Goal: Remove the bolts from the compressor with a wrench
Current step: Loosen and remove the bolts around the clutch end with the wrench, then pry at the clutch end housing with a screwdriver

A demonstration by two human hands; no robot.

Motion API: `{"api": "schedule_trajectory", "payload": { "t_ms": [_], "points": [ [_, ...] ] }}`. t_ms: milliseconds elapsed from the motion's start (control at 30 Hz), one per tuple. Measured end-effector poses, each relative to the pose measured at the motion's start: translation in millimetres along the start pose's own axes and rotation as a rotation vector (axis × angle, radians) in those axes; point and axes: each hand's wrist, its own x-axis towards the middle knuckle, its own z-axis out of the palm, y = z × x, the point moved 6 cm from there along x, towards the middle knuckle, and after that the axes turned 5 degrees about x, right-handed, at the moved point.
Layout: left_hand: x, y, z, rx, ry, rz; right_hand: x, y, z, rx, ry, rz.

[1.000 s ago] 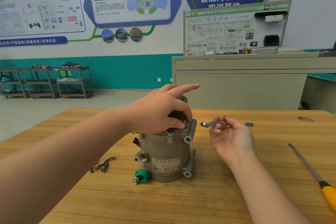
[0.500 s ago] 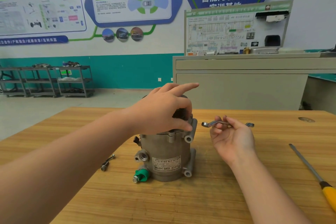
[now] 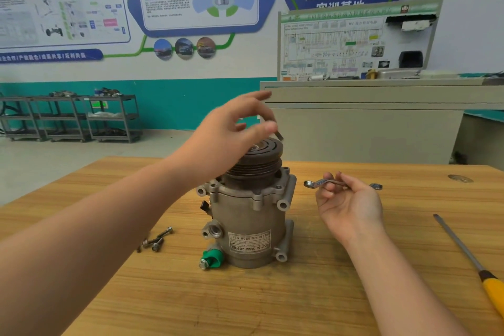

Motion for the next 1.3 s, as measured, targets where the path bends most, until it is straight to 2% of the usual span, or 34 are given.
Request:
{"api": "schedule_trajectory", "payload": {
  "t_ms": [100, 167, 233, 300, 367, 467, 700, 800, 867, 933, 1000, 1033, 1100, 1167, 1300],
  "points": [
    [-11.8, -21.3, -38.5, -0.156, 0.226, -0.083, 0.0, -0.3, -1.1, -0.011, 0.007, 0.002],
    [-27.9, -48.0, -62.1, -0.118, 0.295, -0.174, 0.4, -0.9, -2.2, -0.059, 0.028, 0.0],
    [-50.1, -87.8, -71.6, 0.048, 0.221, -0.345, 1.2, 0.5, -4.8, -0.189, 0.064, 0.005],
    [-78.2, -135.1, -64.3, 0.254, 0.023, -0.559, 2.3, 2.9, -9.0, -0.416, 0.1, 0.002],
    [-104.9, -173.3, -52.1, 0.434, -0.136, -0.679, 3.7, 4.8, -13.7, -0.719, 0.123, -0.021],
    [-121.8, -205.6, -41.0, 0.565, -0.18, -0.718, 7.6, 3.8, -18.7, -1.041, 0.132, -0.078],
    [-117.4, -234.5, -29.4, 0.894, -0.294, -0.734, 16.3, 3.5, -29.7, -1.297, 0.17, -0.031],
    [-117.6, -236.7, -27.4, 0.928, -0.36, -0.771, 26.6, -12.1, -31.5, -1.667, 0.204, -0.176],
    [-116.9, -229.2, -25.7, 0.966, -0.342, -0.768, 30.1, -25.7, -39.1, -1.893, 0.304, -0.212],
    [-113.9, -211.6, -24.9, 0.792, -0.147, -0.691, 32.4, -41.6, -48.4, -1.999, 0.429, -0.207],
    [-110.3, -181.2, -16.1, 0.328, 0.014, -0.541, 34.6, -54.9, -55.0, -2.036, 0.518, -0.195],
    [-106.5, -162.6, -8.4, 0.129, 0.019, -0.457, 35.7, -58.9, -57.4, -2.047, 0.544, -0.189],
    [-97.3, -133.0, 6.6, -0.097, -0.04, -0.347, 36.5, -62.0, -59.3, -2.091, 0.565, -0.172],
    [-84.4, -116.4, 17.6, -0.187, -0.085, -0.285, 36.5, -58.6, -60.9, -2.146, 0.553, -0.142],
    [-65.6, -107.2, 27.3, -0.261, -0.096, -0.268, 35.9, -54.8, -62.9, -2.147, 0.524, -0.119]
  ]
}}
